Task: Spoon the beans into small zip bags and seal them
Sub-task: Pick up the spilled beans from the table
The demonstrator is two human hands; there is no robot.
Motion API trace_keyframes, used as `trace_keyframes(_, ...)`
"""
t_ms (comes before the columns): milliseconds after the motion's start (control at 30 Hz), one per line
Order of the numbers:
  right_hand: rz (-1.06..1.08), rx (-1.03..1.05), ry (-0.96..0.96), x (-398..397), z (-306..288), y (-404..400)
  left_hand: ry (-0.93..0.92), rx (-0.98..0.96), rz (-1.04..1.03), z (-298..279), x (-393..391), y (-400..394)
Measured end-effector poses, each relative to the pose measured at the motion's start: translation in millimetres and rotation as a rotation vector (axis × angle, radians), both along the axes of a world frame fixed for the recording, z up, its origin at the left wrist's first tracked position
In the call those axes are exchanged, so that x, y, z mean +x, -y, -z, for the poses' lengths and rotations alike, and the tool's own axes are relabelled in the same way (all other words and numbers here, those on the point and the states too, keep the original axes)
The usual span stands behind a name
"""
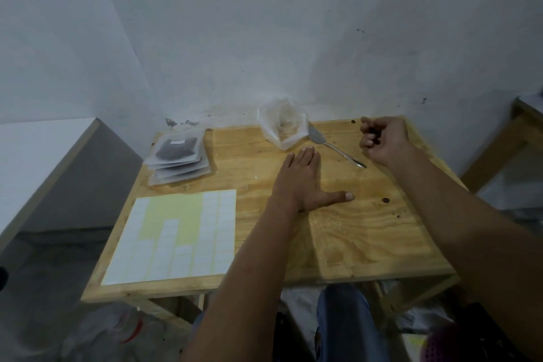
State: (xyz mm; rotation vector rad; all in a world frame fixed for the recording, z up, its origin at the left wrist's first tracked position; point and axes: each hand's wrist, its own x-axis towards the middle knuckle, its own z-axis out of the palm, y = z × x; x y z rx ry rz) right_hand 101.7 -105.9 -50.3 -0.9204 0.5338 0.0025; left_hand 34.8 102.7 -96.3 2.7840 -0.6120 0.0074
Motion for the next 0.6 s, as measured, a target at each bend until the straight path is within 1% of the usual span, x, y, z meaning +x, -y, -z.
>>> trace_keyframes(67,-0.007,-0.208,-0.047,11.9,4.6,-3.0,0.004,-0.005,-0.002,-0.4,0.3,0.2)
trace_keyframes(100,0.002,-0.369,-0.081,19.4,7.9,-3.9,0.003,-0.008,-0.005,-0.7,0.5,0.2)
trace_keyframes(167,0.048,-0.785,-0.119,31.1,13.5,-4.9,0.001,-0.018,-0.012,-1.0,1.2,0.4)
trace_keyframes(233,0.080,-1.208,-0.054,38.6,20.5,-3.2,-0.002,-0.029,-0.017,-0.6,1.1,0.7)
trace_keyframes(267,0.073,-1.362,-0.008,40.8,22.9,-1.7,-0.004,-0.034,-0.018,-0.3,0.9,0.9)
trace_keyframes(300,0.065,-1.473,0.032,42.9,24.8,-0.2,-0.006,-0.039,-0.019,-0.2,0.9,1.0)
trace_keyframes(333,0.055,-1.547,0.058,46.7,26.8,1.9,-0.007,-0.042,-0.020,-0.2,0.9,1.2)
trace_keyframes(400,0.037,-1.622,0.081,54.7,28.6,3.6,-0.006,-0.048,-0.022,0.2,1.7,1.3)
trace_keyframes(600,-0.035,-1.703,0.052,66.5,32.9,5.2,0.005,-0.067,-0.027,0.6,2.7,0.8)
